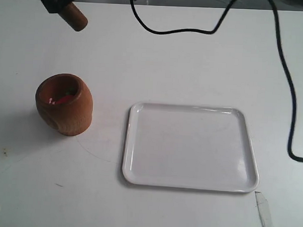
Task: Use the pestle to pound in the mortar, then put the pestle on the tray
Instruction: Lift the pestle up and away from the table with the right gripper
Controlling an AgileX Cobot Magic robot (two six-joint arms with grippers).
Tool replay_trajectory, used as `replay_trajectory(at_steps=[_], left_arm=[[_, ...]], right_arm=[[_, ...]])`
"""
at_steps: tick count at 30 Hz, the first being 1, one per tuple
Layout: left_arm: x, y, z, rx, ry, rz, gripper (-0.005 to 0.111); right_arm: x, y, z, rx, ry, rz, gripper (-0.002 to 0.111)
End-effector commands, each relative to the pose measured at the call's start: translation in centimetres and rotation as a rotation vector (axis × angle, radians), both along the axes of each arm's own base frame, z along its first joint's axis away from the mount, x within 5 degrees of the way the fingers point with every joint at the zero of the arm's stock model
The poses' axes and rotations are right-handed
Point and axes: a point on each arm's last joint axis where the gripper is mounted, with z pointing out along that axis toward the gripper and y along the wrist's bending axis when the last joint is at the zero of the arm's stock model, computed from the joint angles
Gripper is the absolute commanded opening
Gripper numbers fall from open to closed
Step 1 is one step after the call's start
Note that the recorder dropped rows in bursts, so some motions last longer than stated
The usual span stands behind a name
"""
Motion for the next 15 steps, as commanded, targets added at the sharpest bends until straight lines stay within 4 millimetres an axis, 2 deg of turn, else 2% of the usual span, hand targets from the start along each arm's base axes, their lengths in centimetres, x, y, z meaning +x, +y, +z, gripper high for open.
replay_trajectory(at_steps=[1, 4, 8, 11, 15], left_arm=[[0.0, -0.1, 0.0, -0.015, -0.004, -0.006, 0.000], [0.0, -0.1, 0.0, -0.015, -0.004, -0.006, 0.000], [0.0, -0.1, 0.0, -0.015, -0.004, -0.006, 0.000], [0.0, -0.1, 0.0, -0.015, -0.004, -0.006, 0.000], [0.0, -0.1, 0.0, -0.015, -0.004, -0.006, 0.000]], right_arm=[[-1.8, -1.9, 0.4, 0.044, -0.074, 0.007, 0.000], [-2.3, -2.2, -0.4, 0.032, -0.047, 0.036, 0.000], [-1.8, -2.1, -0.2, 0.020, -0.063, -0.016, 0.000], [-0.2, -2.5, 0.8, -0.018, -0.094, -0.197, 0.000], [1.7, -3.9, 3.4, -0.053, -0.162, -0.473, 0.000]])
